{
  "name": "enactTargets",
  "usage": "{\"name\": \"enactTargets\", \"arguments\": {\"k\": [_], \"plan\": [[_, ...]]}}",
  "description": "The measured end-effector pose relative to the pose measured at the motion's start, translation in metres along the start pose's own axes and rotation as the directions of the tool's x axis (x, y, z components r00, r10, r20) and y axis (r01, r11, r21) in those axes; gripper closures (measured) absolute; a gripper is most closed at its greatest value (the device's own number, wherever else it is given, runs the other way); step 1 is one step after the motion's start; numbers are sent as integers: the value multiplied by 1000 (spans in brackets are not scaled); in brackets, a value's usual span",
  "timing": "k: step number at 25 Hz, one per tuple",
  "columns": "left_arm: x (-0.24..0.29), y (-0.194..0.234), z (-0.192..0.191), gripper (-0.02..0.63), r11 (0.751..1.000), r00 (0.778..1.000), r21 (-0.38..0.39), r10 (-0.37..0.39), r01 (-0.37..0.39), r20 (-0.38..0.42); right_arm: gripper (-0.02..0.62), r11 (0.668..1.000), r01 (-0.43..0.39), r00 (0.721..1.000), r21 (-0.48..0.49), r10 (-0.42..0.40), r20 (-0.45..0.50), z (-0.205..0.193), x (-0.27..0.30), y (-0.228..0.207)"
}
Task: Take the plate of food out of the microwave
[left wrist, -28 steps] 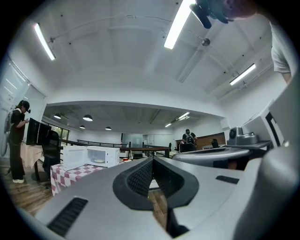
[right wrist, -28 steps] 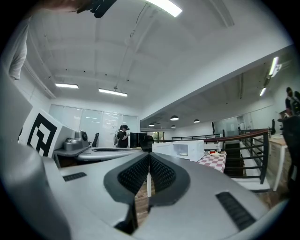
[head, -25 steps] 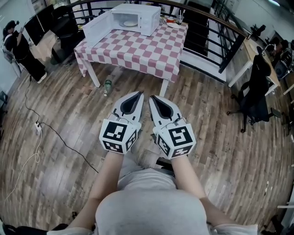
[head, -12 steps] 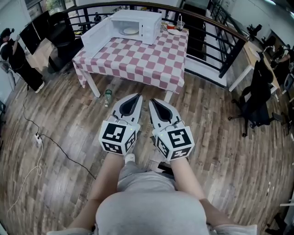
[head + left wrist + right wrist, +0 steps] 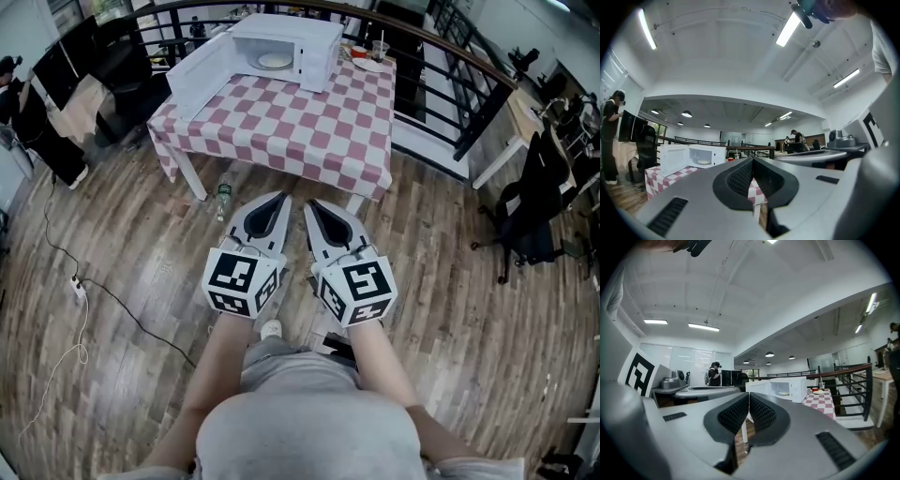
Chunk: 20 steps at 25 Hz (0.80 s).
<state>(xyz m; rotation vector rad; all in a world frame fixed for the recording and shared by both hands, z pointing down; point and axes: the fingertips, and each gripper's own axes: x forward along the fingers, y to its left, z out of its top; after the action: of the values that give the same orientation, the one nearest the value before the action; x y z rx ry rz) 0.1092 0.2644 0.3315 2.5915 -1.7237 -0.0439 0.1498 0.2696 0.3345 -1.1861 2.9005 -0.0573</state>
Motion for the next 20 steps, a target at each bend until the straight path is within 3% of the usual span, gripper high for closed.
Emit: {"name": "enactTargets", "arguments": {"k": [20], "plan": [[55,121,-13,603,996,998,-71,-55,53,-17,568,997,73,997,9,-73,-35,-14,133,-10]]}}
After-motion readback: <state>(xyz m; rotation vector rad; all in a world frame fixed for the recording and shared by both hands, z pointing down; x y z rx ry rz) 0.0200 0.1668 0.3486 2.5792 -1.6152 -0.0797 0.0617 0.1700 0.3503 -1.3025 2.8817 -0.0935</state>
